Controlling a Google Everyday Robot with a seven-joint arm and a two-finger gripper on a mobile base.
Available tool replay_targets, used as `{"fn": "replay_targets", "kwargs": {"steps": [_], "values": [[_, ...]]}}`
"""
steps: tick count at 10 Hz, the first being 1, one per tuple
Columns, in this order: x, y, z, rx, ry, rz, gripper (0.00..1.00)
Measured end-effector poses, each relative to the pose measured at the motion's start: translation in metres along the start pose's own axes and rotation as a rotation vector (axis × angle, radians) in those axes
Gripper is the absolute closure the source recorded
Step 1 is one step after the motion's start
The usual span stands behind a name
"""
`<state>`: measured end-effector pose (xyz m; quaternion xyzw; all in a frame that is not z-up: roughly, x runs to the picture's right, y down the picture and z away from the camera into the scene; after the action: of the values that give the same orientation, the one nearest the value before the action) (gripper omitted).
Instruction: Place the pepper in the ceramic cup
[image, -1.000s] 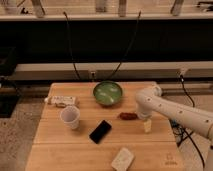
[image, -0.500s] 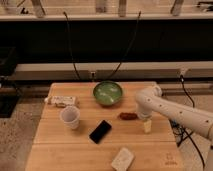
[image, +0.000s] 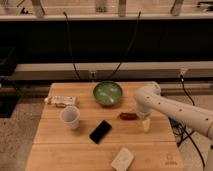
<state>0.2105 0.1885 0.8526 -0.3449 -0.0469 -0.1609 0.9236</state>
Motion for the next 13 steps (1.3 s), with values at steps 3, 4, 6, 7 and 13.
{"fn": "replay_targets", "kwargs": {"steps": [3, 4, 6, 7, 13], "values": [[-0.007, -0.014, -0.012, 0.000, -0.006, 0.003, 0.20], [-0.009, -0.015, -0.011, -0.004, -0.007, 0.011, 0.20], [-0.014, -0.019, -0.006, -0.008, -0.010, 0.029, 0.20], [-0.016, -0.017, -0.003, -0.012, -0.012, 0.037, 0.20], [-0.024, -0.019, 0.009, 0.037, -0.042, 0.066, 0.55]]}}
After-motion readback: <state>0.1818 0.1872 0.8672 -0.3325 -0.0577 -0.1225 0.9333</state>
